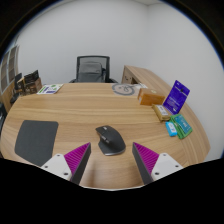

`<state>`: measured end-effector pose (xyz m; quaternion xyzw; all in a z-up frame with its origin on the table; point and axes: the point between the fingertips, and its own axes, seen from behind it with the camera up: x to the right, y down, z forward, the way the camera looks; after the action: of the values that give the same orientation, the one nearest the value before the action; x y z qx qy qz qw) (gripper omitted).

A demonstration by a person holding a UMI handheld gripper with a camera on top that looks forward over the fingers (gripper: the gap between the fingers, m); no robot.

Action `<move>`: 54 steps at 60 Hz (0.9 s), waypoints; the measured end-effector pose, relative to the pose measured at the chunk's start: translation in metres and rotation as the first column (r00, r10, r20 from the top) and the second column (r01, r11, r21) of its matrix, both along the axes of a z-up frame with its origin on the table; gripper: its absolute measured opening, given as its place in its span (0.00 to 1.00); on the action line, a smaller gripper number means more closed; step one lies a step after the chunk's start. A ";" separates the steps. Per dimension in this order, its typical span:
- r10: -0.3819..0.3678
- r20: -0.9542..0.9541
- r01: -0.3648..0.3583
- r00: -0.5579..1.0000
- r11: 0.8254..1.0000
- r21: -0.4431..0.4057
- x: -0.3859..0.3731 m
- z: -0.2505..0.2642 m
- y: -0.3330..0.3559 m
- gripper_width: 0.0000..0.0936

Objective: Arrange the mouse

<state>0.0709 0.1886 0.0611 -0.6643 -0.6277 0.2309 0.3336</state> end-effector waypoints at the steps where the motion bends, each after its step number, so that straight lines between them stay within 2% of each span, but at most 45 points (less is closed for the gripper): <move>1: 0.003 0.001 -0.003 1.000 1.000 0.002 -0.003 -0.002 0.001 0.92; 25: 0.009 0.057 -0.011 0.998 0.999 0.032 -0.059 -0.058 0.027 0.92; 54: -0.044 0.074 0.050 0.996 0.995 -0.085 -0.096 -0.080 0.039 0.90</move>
<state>-0.0247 0.2277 -0.0188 -0.7009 -0.6129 0.2259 0.2866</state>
